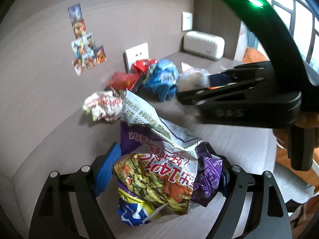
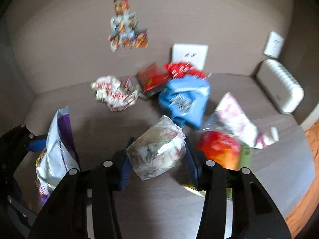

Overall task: Collect trash
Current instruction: 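Grasp the purple snack bag with the left tool while the right grasps the clear wrapper, then carry both items over the white bin and open both tools to drop them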

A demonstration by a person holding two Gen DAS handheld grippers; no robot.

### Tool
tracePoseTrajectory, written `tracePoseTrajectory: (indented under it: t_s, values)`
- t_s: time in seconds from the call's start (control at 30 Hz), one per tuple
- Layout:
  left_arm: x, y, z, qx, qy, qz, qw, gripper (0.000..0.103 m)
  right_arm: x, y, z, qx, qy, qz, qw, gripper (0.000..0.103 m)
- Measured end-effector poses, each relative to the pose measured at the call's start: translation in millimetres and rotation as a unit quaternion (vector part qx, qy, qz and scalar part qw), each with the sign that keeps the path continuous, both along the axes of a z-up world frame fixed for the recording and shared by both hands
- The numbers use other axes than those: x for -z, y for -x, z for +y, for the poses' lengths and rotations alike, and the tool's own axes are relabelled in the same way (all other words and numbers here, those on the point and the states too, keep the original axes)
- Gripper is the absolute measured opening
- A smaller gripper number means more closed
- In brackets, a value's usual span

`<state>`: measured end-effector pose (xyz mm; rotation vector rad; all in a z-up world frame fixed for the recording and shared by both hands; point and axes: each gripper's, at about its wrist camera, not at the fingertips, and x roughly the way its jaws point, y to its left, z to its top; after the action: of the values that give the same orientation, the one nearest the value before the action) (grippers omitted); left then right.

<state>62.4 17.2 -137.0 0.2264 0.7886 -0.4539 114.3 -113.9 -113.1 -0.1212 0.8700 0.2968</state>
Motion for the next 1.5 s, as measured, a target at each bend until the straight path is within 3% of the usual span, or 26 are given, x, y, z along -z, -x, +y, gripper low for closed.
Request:
tracePoseTrajectory:
  t_s: [0.13, 0.3, 0.47, 0.7, 0.87, 1.0, 1.17, 1.33, 1.5]
  values:
    - [-20, 1, -13, 0.018, 0.007, -0.012, 0.9998, 0.080, -29, 27, -38, 0.044, -0.007, -0.030, 0.999, 0.048]
    - [-34, 6, -52, 0.077, 0.014, -0.015, 0.9968, 0.080, -43, 65, -98, 0.119, -0.012, -0.044, 0.992, 0.048]
    - [-27, 19, -111, 0.161, 0.012, -0.001, 0.9869, 0.080, -43, 122, -166, 0.230, -0.007, -0.036, 0.973, 0.048]
    - [1, 58, -204, 0.285, 0.014, 0.050, 0.9570, 0.080, -3, 202, -230, 0.368, 0.012, 0.013, 0.930, 0.048]
    - [32, 93, -265, 0.347, -0.016, 0.070, 0.9353, 0.080, 38, 243, -264, 0.413, 0.009, 0.049, 0.909, 0.048]
    - [72, 117, -317, 0.369, -0.046, 0.100, 0.9230, 0.080, 80, 264, -292, 0.414, 0.015, 0.079, 0.907, 0.048]
    - [142, 143, -378, 0.386, -0.064, 0.141, 0.9095, 0.080, 156, 289, -337, 0.403, 0.012, 0.120, 0.907, 0.048]
    - [258, 156, -425, 0.382, -0.101, 0.195, 0.8975, 0.080, 258, 311, -382, 0.395, -0.012, 0.168, 0.903, 0.048]
    - [359, 170, -462, 0.400, -0.140, 0.220, 0.8786, 0.080, 351, 314, -404, 0.376, -0.026, 0.202, 0.904, 0.048]
